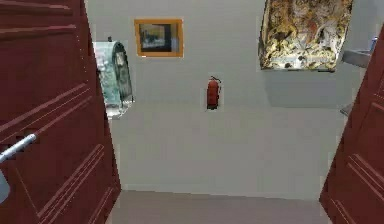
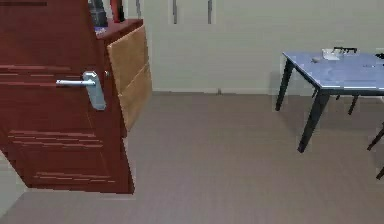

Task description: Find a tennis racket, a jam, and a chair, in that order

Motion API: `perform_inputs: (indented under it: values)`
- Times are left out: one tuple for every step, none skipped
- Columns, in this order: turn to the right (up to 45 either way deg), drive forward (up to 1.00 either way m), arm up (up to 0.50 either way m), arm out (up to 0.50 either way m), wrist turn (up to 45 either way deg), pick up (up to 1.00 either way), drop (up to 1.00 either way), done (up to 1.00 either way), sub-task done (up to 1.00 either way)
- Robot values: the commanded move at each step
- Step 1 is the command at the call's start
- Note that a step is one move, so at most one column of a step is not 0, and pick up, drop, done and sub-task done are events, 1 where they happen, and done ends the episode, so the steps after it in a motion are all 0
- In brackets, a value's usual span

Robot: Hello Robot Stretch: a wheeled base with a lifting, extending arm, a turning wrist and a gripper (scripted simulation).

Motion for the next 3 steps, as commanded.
perform_inputs:
  values:
    - [0.0,1.0,0.0,0.0,0.0,0.0,0.0,0.0,0.0]
    - [0.0,0.55,0.0,0.0,0.0,0.0,0.0,0.0,0.0]
    - [-45.0,0.0,0.0,0.0,0.0,0.0,0.0,0.0,0.0]
